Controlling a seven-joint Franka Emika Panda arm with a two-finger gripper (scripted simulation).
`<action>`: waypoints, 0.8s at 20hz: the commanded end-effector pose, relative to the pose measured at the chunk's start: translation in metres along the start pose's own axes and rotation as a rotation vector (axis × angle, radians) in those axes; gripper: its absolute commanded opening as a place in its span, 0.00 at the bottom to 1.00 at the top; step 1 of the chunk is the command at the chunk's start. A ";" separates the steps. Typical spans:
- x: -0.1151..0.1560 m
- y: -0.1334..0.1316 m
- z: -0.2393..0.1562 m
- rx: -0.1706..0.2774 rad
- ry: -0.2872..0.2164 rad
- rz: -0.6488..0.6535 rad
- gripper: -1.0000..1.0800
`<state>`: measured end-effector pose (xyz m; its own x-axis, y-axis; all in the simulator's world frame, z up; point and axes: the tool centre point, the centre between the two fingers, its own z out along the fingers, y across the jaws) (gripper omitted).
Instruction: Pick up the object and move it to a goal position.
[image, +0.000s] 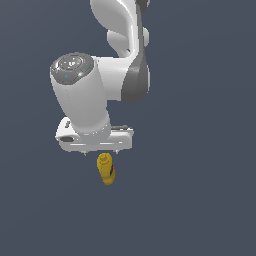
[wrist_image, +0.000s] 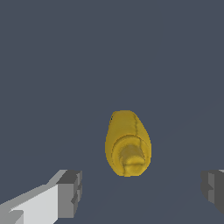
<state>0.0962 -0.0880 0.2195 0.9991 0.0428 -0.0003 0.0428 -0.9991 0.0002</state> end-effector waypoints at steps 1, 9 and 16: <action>0.000 0.000 0.005 0.000 0.000 0.000 0.96; -0.001 0.000 0.041 0.000 0.000 0.000 0.96; 0.001 0.000 0.049 0.000 0.000 0.000 0.96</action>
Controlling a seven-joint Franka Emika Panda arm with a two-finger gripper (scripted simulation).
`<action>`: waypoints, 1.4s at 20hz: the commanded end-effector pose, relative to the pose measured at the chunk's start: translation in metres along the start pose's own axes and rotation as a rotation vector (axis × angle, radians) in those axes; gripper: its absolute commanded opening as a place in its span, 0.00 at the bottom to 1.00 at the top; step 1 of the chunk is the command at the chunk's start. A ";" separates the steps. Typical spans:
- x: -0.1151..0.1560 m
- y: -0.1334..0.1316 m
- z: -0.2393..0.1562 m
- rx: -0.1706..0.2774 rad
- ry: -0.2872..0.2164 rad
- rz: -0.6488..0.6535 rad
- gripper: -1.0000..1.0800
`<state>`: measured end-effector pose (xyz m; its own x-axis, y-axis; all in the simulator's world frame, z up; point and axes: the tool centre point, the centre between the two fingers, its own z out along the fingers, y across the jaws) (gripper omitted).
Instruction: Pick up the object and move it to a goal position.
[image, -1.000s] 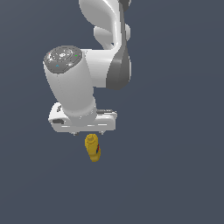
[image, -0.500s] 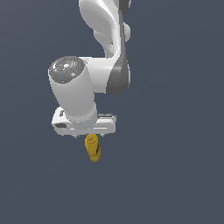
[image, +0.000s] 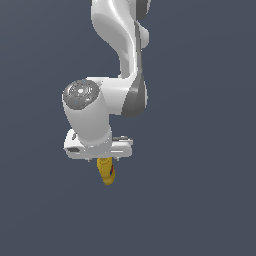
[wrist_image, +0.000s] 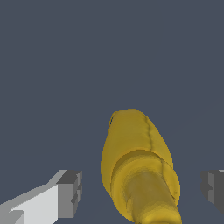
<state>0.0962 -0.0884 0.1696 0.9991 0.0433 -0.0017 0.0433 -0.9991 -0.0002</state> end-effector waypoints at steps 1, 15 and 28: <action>0.001 0.000 -0.001 0.000 0.002 0.000 0.96; 0.000 -0.001 -0.001 0.000 0.001 0.000 0.00; -0.026 -0.045 -0.016 0.000 0.001 0.000 0.00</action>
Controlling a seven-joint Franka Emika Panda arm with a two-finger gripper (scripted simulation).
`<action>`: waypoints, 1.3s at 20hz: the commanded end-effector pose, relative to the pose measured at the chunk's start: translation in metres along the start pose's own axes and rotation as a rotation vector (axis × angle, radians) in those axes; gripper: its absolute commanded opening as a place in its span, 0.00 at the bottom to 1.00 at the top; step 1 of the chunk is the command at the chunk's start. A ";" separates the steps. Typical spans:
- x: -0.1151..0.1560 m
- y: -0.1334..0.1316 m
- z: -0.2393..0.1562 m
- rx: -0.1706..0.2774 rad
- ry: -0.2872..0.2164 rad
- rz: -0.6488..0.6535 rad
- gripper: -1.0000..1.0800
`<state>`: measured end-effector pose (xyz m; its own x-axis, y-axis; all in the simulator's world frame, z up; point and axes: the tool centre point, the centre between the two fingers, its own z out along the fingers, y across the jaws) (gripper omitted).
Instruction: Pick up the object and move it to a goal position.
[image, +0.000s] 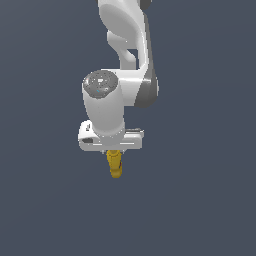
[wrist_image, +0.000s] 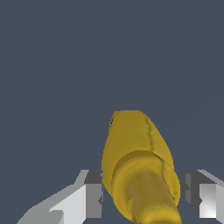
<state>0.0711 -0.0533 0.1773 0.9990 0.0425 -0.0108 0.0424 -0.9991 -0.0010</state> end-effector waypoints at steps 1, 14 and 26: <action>-0.007 -0.016 -0.011 -0.001 0.010 -0.002 0.00; -0.079 -0.138 -0.054 -0.003 0.010 -0.002 0.00; -0.129 -0.231 -0.087 -0.003 0.011 -0.001 0.00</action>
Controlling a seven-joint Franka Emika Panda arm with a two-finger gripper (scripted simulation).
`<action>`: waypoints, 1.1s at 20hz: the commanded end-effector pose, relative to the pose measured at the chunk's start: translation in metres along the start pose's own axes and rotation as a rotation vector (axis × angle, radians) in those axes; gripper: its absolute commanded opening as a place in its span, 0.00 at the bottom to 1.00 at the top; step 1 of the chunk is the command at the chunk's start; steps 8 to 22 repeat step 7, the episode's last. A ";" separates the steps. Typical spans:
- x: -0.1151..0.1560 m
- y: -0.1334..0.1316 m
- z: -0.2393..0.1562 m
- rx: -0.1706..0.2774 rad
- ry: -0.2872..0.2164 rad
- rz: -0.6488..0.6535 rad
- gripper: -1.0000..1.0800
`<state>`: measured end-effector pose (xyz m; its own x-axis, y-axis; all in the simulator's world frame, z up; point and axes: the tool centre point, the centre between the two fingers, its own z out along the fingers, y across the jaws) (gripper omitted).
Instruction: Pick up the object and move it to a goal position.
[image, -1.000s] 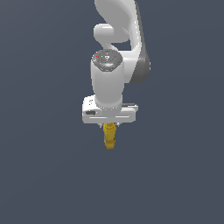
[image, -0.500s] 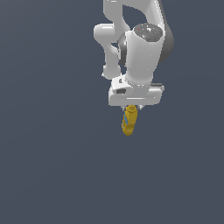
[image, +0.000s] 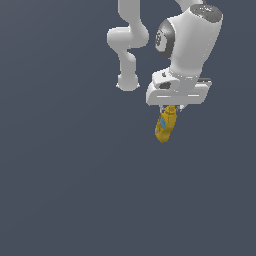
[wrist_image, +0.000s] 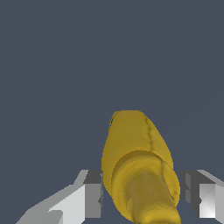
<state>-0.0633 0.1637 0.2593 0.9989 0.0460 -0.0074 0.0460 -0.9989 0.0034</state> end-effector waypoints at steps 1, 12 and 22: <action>-0.005 -0.012 -0.008 0.002 0.008 0.002 0.00; -0.008 -0.022 -0.012 0.003 0.007 0.002 0.00; -0.008 -0.022 -0.012 0.003 0.007 0.002 0.00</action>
